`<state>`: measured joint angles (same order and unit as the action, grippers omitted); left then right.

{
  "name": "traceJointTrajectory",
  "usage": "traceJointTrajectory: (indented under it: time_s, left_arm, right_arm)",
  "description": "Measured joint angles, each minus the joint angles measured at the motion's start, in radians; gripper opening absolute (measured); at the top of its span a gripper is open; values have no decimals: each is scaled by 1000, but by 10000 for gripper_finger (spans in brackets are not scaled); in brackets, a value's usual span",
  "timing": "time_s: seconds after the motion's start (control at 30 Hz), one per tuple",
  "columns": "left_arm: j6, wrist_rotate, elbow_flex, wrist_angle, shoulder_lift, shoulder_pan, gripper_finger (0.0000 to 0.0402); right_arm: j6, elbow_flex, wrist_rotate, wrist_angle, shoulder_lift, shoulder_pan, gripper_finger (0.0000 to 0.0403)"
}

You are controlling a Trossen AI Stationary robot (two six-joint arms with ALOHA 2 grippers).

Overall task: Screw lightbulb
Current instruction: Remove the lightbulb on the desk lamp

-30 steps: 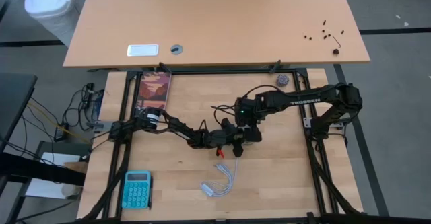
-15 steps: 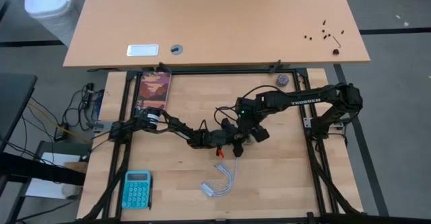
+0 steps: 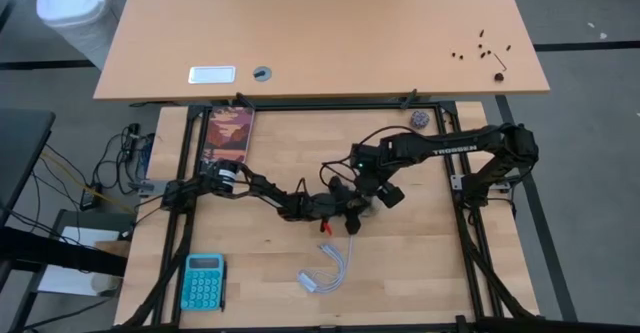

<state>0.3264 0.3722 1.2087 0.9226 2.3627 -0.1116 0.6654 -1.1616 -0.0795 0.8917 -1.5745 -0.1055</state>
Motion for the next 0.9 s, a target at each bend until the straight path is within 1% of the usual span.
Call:
traceJointTrajectory:
  time_s: [0.13,0.23,0.43,0.5,0.57,0.6,0.8,0.9]
  left_arm:
    - [7,-5,0,3,0,-1,188]
    - [5,-7,0,2,0,-1,188]
    - [-4,-15,1,0,0,-4,188]
    - [-4,-14,1,1,0,-4,188]
    - [-3,-13,1,1,0,-4,188]
    - [-3,-11,1,1,0,-4,188]
    - [-1,-7,1,1,0,-3,188]
    - [1,-4,1,1,0,-3,188]
  right_arm:
    - [-50,-67,-1,96,4,-11,294]
    - [-106,-89,-4,160,6,-20,301]
    - [-251,-76,9,364,7,-39,305]
    - [-300,-50,-30,386,15,-43,305]
    - [-350,0,-82,349,38,-43,305]
    - [-382,31,-91,315,55,-43,305]
    - [-624,272,-91,-67,252,-31,305]
    - [-716,375,-93,-214,347,-15,305]
